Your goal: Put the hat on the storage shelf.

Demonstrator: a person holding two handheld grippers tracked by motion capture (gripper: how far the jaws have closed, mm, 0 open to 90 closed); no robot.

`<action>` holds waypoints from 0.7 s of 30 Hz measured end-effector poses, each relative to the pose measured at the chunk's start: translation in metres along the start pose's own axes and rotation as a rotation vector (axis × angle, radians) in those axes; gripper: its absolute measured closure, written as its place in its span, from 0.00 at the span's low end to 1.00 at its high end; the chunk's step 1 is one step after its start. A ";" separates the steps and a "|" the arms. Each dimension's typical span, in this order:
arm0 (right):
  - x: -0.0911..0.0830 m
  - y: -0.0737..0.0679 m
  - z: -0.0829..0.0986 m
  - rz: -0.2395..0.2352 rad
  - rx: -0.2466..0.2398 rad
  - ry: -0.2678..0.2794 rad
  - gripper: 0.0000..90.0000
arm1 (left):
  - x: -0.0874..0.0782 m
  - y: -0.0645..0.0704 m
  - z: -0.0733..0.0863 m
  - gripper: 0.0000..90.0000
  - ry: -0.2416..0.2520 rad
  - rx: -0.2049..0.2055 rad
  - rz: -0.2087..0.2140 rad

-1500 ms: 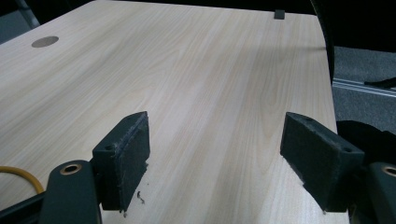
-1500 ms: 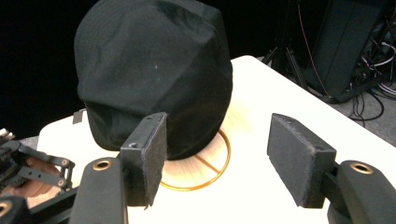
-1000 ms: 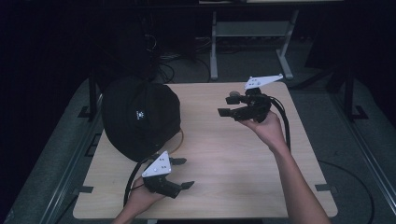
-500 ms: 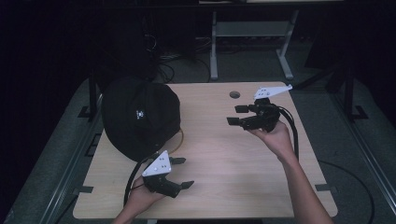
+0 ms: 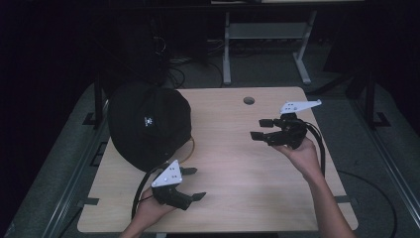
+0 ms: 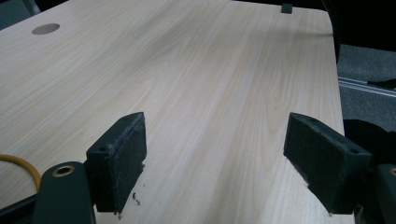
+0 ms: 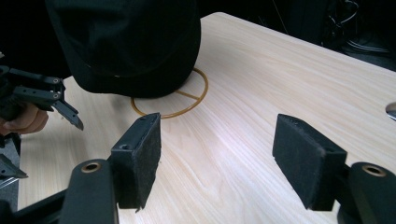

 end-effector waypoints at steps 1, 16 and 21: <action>-0.002 0.001 0.002 0.002 0.005 0.001 0.35 | 0.000 0.000 0.000 0.23 -0.001 -0.003 0.002; -0.016 0.009 0.027 0.031 0.044 -0.003 0.33 | 0.002 0.000 0.001 0.20 -0.010 -0.011 -0.003; -0.018 0.011 0.038 0.036 0.062 -0.019 0.32 | 0.002 0.000 0.001 0.20 -0.012 -0.012 -0.005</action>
Point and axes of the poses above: each handheld gripper's, and its own axes: x roughly forward along the jaws, z roughly out of its underside, y roughly to its right, the point moved 5 cm from there along x, roughly forward along the jaws, and after that the axes turned 3 degrees about x, right-handed, at the moved point
